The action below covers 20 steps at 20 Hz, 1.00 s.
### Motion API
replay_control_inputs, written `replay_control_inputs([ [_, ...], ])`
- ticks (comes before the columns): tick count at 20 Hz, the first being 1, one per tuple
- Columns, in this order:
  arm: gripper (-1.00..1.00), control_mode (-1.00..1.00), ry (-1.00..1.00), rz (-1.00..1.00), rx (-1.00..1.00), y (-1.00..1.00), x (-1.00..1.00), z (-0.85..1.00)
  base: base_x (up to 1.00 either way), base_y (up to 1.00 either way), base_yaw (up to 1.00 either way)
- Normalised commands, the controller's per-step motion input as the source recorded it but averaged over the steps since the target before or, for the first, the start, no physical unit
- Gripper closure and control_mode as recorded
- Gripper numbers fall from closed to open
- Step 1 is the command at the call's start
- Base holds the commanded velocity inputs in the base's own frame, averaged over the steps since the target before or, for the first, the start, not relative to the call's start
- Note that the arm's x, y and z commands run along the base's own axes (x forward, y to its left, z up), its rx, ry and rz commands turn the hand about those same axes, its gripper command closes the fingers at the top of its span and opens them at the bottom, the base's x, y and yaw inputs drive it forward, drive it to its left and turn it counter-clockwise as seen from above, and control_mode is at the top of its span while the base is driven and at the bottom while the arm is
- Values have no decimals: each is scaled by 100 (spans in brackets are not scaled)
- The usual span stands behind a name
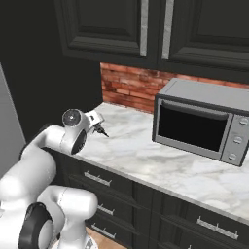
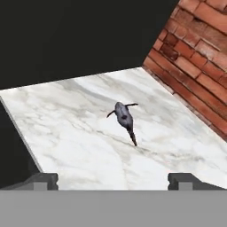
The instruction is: Open the fridge, remove the peach, onion, and fish, and place them on any counter.
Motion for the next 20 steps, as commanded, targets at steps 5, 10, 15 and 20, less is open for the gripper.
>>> replay_control_inputs([
  [5,-100,-100,31,-16,0,0,-52,100,0,0,0],
  [10,-100,-100,20,-12,-1,0,-88,39,0,0,0],
  [15,-100,-100,0,-6,0,-14,-100,-46,0,0,0],
  [20,-100,100,0,-1,0,-3,-20,-8,-80,-8,-4],
])
